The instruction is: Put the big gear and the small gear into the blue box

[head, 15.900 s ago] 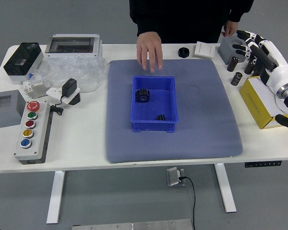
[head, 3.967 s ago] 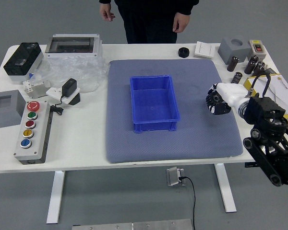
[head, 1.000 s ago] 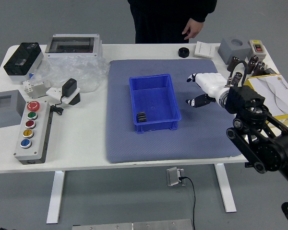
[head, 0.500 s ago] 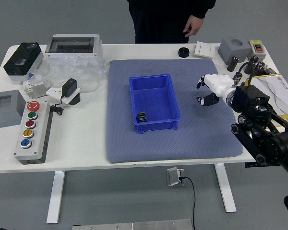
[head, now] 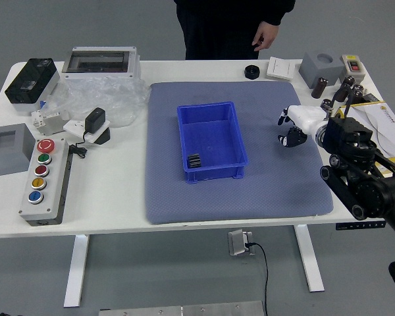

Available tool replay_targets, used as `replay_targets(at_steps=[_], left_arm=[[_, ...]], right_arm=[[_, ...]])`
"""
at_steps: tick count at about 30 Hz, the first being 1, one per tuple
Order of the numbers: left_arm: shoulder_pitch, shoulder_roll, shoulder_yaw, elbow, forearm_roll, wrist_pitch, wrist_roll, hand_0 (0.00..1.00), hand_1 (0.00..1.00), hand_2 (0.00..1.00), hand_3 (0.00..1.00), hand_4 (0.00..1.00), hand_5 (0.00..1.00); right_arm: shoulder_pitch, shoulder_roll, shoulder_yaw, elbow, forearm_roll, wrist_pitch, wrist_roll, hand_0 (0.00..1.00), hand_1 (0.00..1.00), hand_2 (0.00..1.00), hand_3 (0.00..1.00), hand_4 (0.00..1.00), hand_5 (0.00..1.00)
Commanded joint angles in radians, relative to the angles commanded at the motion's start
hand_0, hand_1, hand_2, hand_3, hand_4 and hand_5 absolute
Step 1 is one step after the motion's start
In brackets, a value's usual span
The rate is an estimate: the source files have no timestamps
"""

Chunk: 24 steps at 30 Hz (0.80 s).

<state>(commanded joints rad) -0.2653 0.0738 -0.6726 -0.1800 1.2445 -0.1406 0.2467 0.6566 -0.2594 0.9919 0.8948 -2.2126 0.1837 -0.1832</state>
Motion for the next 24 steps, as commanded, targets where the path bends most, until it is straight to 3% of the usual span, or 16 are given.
replay_targets(at_steps=[24], left_arm=[[0.000, -0.004, 0.003, 0.000, 0.001, -0.001, 0.000, 0.792, 0.761, 0.756, 0.679, 0.551, 0.254]], right_arm=[[0.055, 0.045, 0.019, -0.157, 0.004, -0.013, 0.012, 0.794, 0.721, 0.792, 0.698, 0.603, 0.181]])
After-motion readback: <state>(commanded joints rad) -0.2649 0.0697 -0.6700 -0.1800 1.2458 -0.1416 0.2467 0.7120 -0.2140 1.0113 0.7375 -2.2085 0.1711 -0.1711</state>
